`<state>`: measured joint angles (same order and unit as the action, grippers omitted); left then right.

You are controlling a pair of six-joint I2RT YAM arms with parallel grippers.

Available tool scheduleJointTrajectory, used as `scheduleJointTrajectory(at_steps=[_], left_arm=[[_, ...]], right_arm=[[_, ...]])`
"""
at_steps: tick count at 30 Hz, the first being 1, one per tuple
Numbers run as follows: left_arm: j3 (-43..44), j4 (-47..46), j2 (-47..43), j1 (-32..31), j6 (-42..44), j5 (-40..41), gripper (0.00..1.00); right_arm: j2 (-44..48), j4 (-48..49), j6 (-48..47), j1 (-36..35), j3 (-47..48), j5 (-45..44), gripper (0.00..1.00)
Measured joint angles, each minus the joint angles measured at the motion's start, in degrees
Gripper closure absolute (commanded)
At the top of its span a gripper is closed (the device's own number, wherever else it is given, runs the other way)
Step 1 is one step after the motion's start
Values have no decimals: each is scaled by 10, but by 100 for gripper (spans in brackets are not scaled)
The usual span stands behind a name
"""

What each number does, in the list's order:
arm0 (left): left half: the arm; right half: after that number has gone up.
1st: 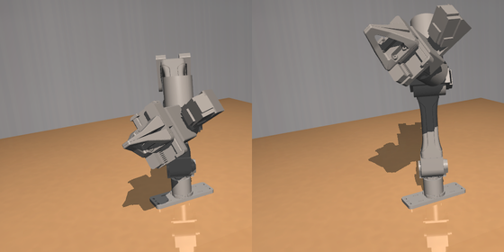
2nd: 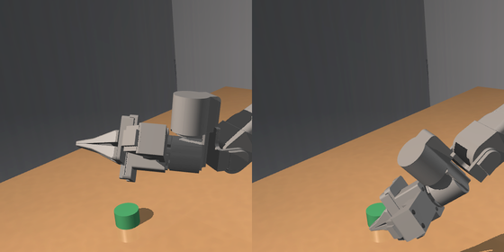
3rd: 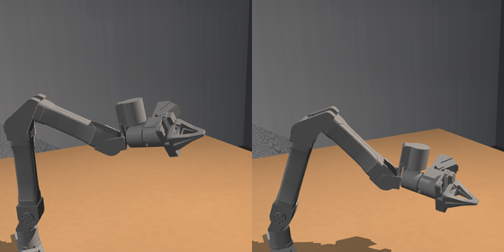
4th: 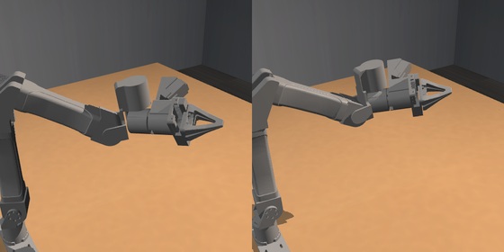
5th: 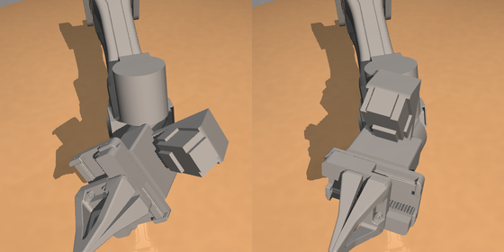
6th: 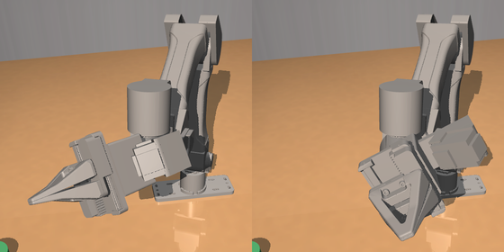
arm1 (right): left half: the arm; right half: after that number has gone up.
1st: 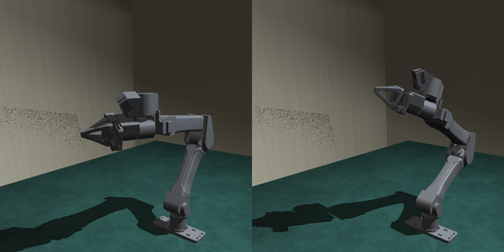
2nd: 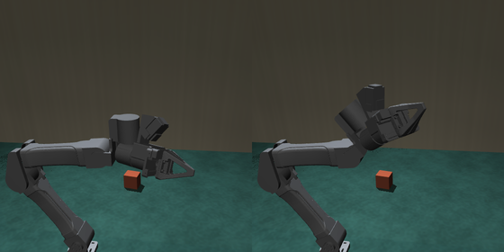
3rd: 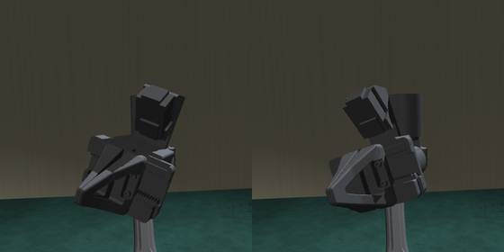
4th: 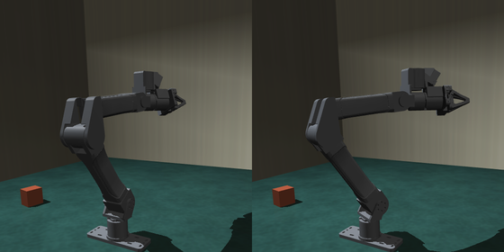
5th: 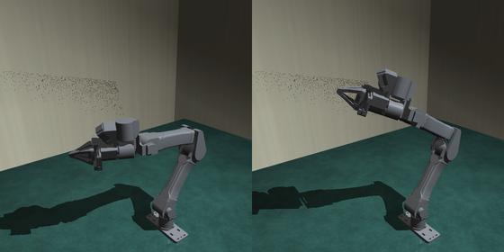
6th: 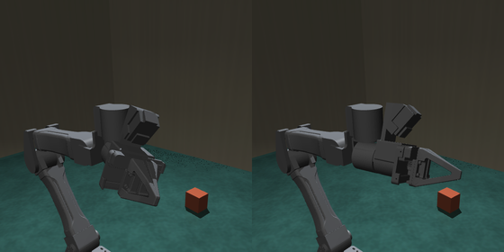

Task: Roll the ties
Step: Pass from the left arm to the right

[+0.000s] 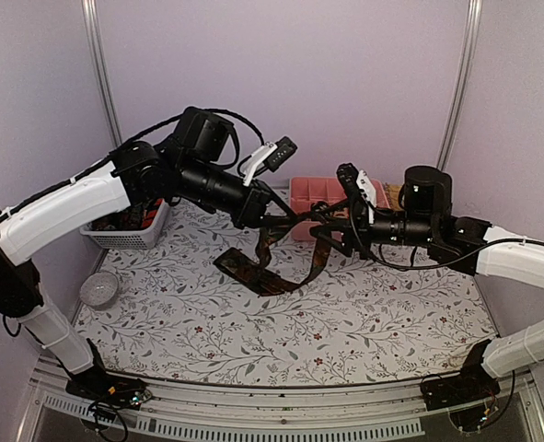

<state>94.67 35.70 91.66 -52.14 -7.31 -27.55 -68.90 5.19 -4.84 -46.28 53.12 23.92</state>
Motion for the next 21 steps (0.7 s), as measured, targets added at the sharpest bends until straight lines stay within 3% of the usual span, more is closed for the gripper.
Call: scheduleJointTrajectory(at_steps=[6, 9, 18, 21], left_arm=[[-9, 0, -12, 6, 2, -32, 100], [-17, 0, -21, 17, 9, -52, 100], [-27, 5, -28, 61, 69, -96, 36], [-48, -8, -45, 62, 74, -95, 21]], right_arm=[[-12, -31, -20, -6, 9, 18, 100], [-12, -45, -28, -7, 10, 51, 100], [-12, -97, -28, -9, 62, 260, 100], [-12, -92, -7, -10, 71, 295, 100]])
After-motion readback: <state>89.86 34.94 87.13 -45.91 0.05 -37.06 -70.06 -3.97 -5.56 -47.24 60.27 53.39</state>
